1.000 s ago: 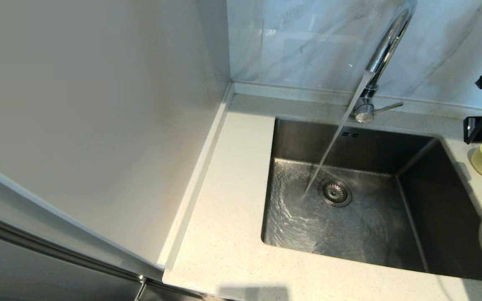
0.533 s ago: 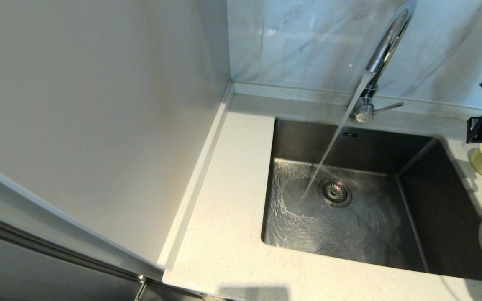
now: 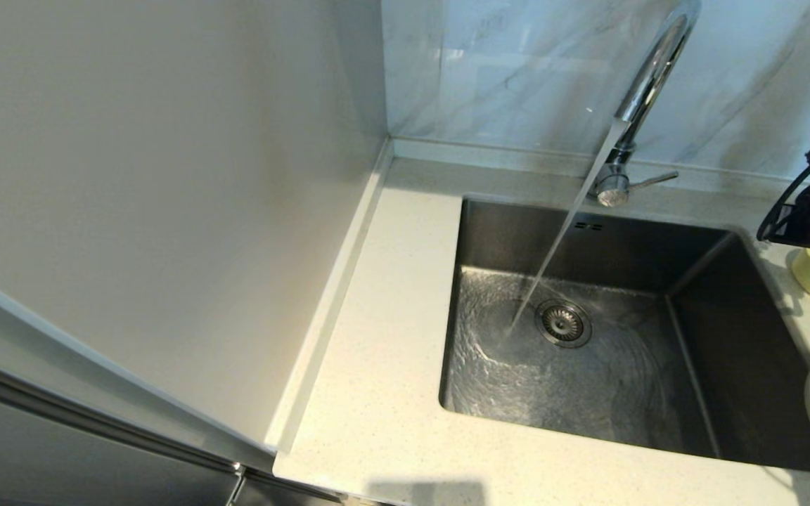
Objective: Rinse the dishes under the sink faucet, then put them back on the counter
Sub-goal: Pick up the bowl
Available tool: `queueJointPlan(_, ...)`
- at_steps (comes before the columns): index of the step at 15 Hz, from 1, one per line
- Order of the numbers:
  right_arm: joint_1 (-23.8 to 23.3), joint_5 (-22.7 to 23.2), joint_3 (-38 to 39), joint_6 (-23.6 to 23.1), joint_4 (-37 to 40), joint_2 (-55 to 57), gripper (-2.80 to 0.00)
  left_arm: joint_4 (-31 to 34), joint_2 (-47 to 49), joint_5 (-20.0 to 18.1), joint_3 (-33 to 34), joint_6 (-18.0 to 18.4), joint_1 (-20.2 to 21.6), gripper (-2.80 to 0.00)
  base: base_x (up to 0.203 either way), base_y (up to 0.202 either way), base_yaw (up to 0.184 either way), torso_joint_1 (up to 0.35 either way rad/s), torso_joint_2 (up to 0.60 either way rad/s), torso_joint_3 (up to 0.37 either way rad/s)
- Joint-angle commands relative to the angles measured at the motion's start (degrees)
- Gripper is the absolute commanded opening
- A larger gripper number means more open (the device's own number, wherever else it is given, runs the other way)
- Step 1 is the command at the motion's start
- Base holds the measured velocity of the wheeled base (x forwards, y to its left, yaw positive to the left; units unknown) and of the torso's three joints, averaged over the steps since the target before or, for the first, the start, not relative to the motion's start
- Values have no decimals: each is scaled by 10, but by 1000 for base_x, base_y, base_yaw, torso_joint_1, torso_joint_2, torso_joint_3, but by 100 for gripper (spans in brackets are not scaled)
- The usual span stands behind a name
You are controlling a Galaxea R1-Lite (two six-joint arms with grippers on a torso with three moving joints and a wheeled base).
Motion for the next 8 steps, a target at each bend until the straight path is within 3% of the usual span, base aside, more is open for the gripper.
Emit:
queueJointPlan(1, -3, -2, -11, 13, -1, 21, 0, 0, 0, 0, 0, 0, 0, -280, 0, 0, 0, 0, 0, 0)
queueJointPlan(8, -37, -33, -39, 18, -46, 55, 0, 0, 0, 0, 0, 0, 0, -280, 0, 0, 0, 0, 0, 0)
